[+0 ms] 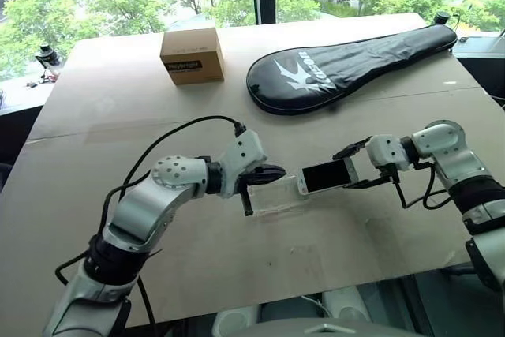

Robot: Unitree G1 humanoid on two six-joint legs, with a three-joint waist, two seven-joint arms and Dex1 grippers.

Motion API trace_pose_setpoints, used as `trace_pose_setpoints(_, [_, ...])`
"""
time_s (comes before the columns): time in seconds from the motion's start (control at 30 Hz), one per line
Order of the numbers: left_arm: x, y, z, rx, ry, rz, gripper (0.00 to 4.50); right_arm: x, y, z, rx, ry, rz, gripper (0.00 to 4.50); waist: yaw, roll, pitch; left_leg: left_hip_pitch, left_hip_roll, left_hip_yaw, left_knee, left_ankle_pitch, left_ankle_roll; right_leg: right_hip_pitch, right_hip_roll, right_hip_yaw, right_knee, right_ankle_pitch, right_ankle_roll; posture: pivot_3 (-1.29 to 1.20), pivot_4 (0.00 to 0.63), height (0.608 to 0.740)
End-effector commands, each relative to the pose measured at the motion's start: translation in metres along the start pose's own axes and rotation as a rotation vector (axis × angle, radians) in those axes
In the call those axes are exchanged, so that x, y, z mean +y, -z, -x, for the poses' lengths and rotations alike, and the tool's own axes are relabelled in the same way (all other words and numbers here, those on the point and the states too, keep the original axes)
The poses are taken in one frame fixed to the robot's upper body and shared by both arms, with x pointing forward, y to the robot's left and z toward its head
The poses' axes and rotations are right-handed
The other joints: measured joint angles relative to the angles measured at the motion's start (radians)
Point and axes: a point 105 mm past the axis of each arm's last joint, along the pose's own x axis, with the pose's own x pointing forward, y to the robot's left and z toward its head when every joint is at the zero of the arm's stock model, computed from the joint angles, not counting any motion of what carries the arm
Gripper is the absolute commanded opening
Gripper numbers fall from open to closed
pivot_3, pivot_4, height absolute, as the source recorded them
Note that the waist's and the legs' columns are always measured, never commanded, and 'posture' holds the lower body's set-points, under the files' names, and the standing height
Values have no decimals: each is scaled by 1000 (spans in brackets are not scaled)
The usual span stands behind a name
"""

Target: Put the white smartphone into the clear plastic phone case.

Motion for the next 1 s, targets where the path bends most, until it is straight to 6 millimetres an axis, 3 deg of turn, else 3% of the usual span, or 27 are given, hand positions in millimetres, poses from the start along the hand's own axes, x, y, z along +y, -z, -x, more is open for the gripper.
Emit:
trace_pose_setpoints(0.03, [-6,-9,-2,-16,17,-37,41,19,2,-5,-12,-136,-31,2901,0,0,0,0,0,0,0,0,0,0,0,0,0,0,0,0,150,740])
trace_pose_setpoints(0.5, [1,2,2,4,-31,-36,41,-5,0,-4,-128,-11,-139,2901,-3,0,0,0,0,0,0,0,0,0,0,0,1,0,0,0,150,740])
trace_pose_setpoints(0.67, [11,-3,5,-41,-83,-40,41,-14,-4,-3,-184,30,-184,2901,-3,0,0,0,0,0,0,0,0,0,0,0,0,0,0,0,150,740])
trace_pose_setpoints(0.73, [14,-7,6,-69,-94,-36,41,-33,-96,-65,-297,-23,-114,2901,-10,1,1,-1,0,0,0,0,0,-1,0,0,0,0,0,0,150,740])
trace_pose_setpoints(0.77, [15,-7,6,-73,-95,-36,41,-28,-130,-84,-322,-47,-95,2901,-20,1,1,-3,1,1,0,0,0,-5,1,2,2,0,0,0,150,740])
trace_pose_setpoints(0.8, [15,-7,6,-74,-97,-37,41,-22,-150,-93,-328,-56,-90,2901,-29,1,1,-4,1,1,0,0,0,-10,2,6,5,0,0,0,150,740])
trace_pose_setpoints(0.93, [16,-7,5,-79,-96,-37,41,-13,-161,-99,-295,-52,-139,2901,6,1,-2,-23,-3,-8,2,3,-6,-32,1,4,17,0,-1,0,150,740])
trace_pose_setpoints(1.0, [16,-6,5,-76,-95,-40,41,-10,-164,-99,-288,-45,-146,2901,20,1,-2,-27,-5,-11,6,4,-6,-32,-1,1,15,0,-1,0,150,740])
